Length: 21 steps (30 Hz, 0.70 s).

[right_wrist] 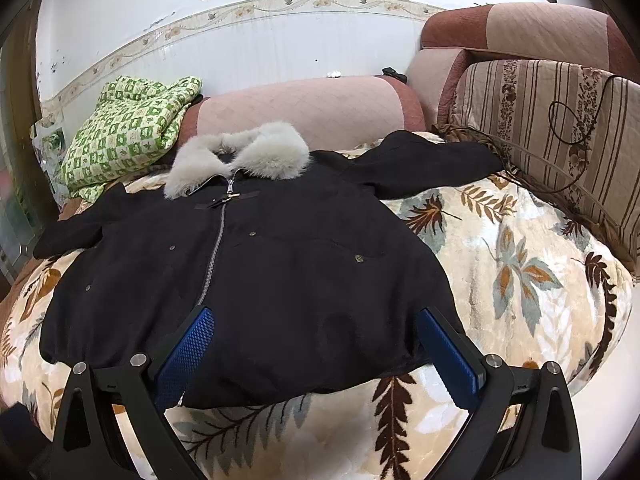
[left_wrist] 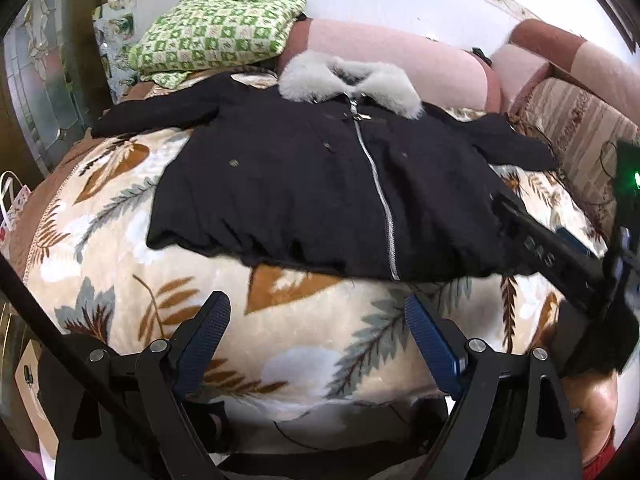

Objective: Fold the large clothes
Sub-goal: 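Move both grippers over the black jacket toward its sleeves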

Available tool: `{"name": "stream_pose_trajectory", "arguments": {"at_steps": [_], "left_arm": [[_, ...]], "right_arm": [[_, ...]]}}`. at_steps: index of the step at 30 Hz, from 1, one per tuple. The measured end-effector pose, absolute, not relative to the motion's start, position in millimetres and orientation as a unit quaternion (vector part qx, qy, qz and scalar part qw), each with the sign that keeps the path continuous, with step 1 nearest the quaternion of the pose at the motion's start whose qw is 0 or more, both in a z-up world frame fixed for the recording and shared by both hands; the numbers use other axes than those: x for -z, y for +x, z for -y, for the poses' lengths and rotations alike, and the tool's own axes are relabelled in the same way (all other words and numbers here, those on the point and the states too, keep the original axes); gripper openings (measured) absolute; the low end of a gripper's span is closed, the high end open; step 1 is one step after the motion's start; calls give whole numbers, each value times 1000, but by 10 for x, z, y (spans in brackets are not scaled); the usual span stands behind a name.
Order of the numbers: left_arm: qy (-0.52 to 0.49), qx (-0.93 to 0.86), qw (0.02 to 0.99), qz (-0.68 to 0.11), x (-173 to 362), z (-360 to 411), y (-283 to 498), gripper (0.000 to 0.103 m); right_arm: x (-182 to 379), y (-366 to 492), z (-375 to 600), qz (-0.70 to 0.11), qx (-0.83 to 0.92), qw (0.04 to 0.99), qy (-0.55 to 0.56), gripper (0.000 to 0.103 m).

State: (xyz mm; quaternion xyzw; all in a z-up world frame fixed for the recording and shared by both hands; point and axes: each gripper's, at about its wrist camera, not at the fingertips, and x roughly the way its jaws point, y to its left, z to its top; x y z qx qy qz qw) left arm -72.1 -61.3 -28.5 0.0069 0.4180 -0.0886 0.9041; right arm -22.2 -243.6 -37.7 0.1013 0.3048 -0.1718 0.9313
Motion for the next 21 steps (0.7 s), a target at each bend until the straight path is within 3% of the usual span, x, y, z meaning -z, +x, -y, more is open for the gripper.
{"name": "stream_pose_trajectory", "arguments": {"at_steps": [8, 21], "left_arm": [[44, 9, 927, -373, 109, 535, -464, 89], [51, -19, 919, -390, 141, 435, -64, 89]], "right_arm": [[328, -171, 2634, -294, 185, 933, 99, 102], [123, 97, 2962, -270, 209, 936, 80, 102]]}}
